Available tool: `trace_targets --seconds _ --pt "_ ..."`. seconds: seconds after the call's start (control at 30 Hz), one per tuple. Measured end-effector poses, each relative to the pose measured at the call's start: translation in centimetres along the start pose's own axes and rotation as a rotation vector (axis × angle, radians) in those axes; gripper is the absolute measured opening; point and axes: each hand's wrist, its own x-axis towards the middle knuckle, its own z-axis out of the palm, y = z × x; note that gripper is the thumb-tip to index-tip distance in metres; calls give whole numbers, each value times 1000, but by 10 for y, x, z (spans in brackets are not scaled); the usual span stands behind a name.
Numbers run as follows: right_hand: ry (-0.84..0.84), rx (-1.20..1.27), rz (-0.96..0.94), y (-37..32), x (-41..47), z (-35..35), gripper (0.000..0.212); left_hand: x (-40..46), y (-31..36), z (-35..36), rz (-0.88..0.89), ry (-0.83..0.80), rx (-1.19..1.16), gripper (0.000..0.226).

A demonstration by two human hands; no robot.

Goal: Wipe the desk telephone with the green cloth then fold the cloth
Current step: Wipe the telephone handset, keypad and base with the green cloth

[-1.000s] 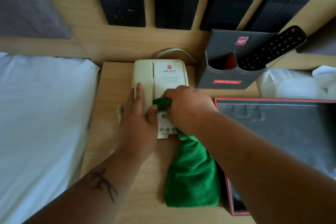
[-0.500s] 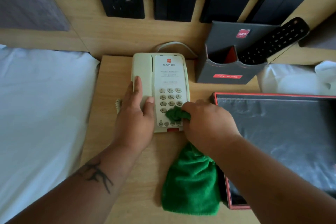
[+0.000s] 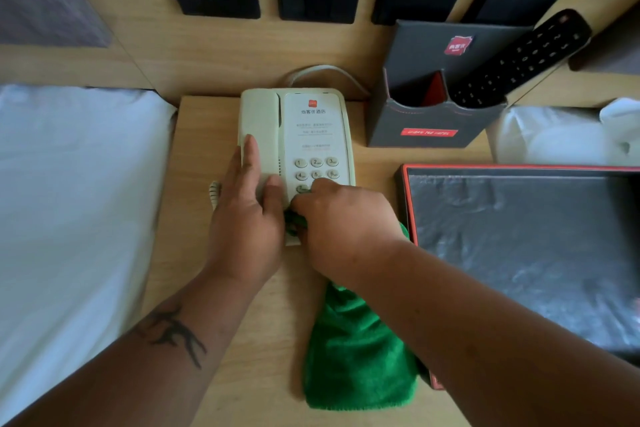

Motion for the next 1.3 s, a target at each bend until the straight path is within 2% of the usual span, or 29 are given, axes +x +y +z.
trace_targets --seconds 0.17,0.3,0.47,0.7,0.9,1.07,1.17,1.3 --pt "46 57 119 -6 5 1 16 1 -3 1 -8 -3 2 61" --pt "-10 73 101 -6 -3 4 18 0 -1 0 -6 -16 25 61" --pt "32 68 150 -7 10 1 17 1 -2 -2 15 -25 23 62" --pt "20 20 18 4 -14 6 24 0 0 -3 -10 -25 37 61" --pt "40 -34 182 35 -35 -2 25 1 0 -2 -10 -40 47 60" --pt "21 -31 245 36 -32 -5 25 1 1 -3 -12 -52 30 60" --pt "91 51 300 40 -38 -9 17 1 0 -2 -11 -47 15 60" --pt "245 430 391 36 -63 -17 18 1 1 -1 -19 -35 34 62"
